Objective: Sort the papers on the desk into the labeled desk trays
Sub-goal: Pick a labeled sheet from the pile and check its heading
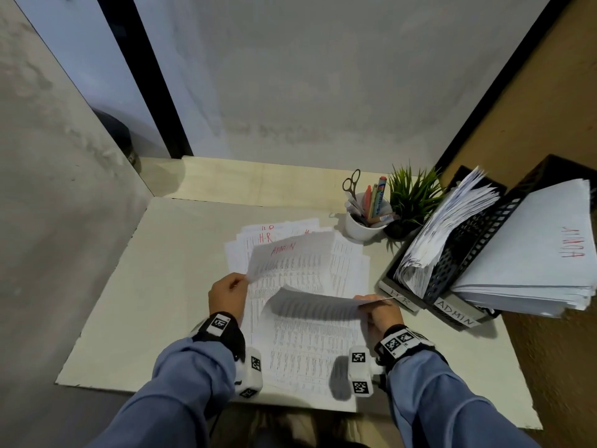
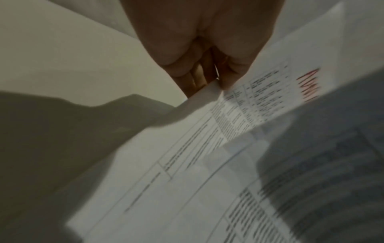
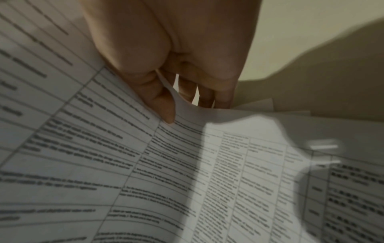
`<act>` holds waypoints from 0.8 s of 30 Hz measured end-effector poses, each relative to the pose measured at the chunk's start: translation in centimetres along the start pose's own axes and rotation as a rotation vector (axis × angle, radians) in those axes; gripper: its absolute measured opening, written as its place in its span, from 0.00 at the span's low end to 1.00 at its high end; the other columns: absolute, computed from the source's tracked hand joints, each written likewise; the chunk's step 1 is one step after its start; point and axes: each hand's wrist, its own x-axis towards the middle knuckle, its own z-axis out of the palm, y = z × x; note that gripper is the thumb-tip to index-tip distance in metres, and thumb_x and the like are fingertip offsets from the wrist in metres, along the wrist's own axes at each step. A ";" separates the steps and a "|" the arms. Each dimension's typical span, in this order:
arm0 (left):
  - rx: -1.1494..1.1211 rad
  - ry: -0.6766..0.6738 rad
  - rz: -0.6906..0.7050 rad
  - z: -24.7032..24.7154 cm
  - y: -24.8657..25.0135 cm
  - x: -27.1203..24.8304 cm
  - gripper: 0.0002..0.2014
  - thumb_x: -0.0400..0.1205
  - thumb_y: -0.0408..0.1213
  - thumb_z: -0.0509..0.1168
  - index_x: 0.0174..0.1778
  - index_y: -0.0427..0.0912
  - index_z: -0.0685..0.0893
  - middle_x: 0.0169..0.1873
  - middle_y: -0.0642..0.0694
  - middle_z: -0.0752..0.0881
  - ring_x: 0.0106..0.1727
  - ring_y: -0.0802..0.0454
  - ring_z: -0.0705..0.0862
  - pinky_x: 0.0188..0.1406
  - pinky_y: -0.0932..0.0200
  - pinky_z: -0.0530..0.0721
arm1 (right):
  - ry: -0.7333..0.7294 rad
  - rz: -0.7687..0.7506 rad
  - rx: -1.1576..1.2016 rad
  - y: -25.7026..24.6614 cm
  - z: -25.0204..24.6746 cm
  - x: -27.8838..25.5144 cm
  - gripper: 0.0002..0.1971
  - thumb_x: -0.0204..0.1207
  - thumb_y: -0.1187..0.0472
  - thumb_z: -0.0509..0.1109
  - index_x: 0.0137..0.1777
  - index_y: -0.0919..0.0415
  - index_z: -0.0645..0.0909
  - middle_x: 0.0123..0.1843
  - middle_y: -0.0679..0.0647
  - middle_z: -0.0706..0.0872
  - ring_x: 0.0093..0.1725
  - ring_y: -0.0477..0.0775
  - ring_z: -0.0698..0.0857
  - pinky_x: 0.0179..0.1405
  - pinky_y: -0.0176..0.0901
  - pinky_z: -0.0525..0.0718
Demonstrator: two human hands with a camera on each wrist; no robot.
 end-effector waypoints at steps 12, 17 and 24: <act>-0.432 -0.230 -0.202 2.3 2.7 -1.7 0.15 0.69 0.53 0.64 0.40 0.46 0.87 0.41 0.49 0.86 0.42 0.49 0.82 0.47 0.55 0.79 | 0.045 -0.085 0.251 -2.3 2.2 -1.3 0.13 0.64 0.82 0.66 0.44 0.67 0.78 0.43 0.60 0.81 0.43 0.57 0.79 0.33 0.37 0.80; -0.339 -0.267 0.075 2.8 7.0 -3.7 0.17 0.73 0.55 0.70 0.51 0.48 0.85 0.50 0.47 0.89 0.54 0.48 0.87 0.60 0.42 0.84 | -0.038 -0.297 0.299 -5.9 3.4 -4.7 0.05 0.65 0.77 0.66 0.41 0.78 0.80 0.42 0.66 0.87 0.41 0.59 0.85 0.39 0.39 0.82; -0.380 -0.113 0.334 1.3 10.6 -4.4 0.15 0.76 0.34 0.71 0.59 0.40 0.82 0.49 0.49 0.87 0.51 0.56 0.86 0.47 0.61 0.87 | 0.027 -0.770 0.328 -9.9 2.9 -9.7 0.14 0.73 0.78 0.66 0.47 0.58 0.83 0.41 0.49 0.87 0.38 0.34 0.85 0.37 0.26 0.82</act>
